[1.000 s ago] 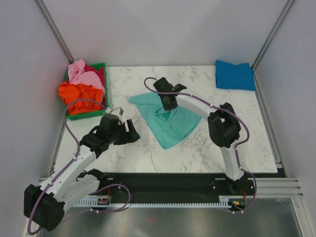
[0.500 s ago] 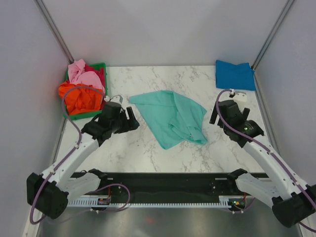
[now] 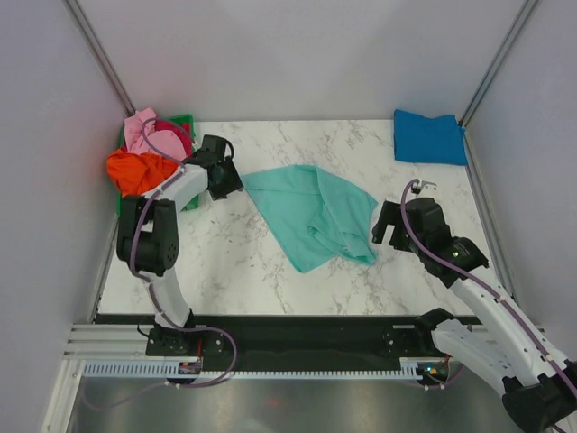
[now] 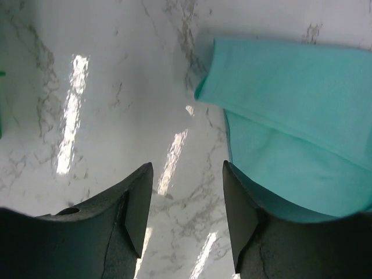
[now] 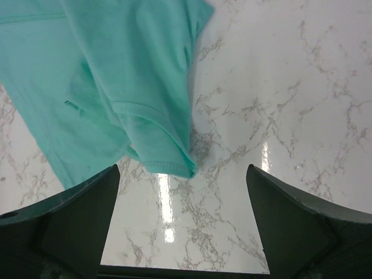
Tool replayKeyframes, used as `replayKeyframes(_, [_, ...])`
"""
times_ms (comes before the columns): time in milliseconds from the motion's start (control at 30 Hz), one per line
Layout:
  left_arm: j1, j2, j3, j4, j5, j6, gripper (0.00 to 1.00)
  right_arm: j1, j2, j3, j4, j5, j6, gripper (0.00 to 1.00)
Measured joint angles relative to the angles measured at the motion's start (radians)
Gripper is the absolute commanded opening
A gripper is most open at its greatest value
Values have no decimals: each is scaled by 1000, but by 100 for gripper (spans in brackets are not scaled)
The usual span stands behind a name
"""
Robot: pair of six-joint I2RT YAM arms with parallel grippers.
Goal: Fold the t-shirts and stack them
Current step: Flatten the tshirt out
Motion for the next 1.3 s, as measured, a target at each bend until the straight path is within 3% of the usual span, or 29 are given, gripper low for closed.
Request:
replayKeyframes(167, [14,176,133,20,24,0,59,6,-56,-21,-3,-108,-4,98])
replayKeyframes(367, [14,267,218,39,42,-1,53,8,-80,-22,-3,-187,-13,98])
replayKeyframes(467, [16,282,241,46,41,-2,43,8,-80,-22,-2,-209,-17,98])
replayKeyframes(533, [19,290,253,53,40,-5,26,8,-78,-24,-1,-219,-19,98])
replayKeyframes(600, [23,293,256,62,41,-8,2,8,-71,-24,0,-229,-26,98])
replayKeyframes(800, [27,280,251,72,42,-2,2,31,-11,-26,34,-233,-40,98])
replayKeyframes(900, [27,208,208,62,50,-2,2,122,84,31,39,-190,-41,97])
replayKeyframes(1033, [26,9,146,27,79,-2,2,282,343,209,74,-114,-48,93])
replayKeyframes(1167, [24,-198,79,24,116,-1,2,340,597,354,126,-67,-59,81])
replayKeyframes(1300, [24,-285,1,26,147,1,2,348,792,436,159,-33,-65,71])
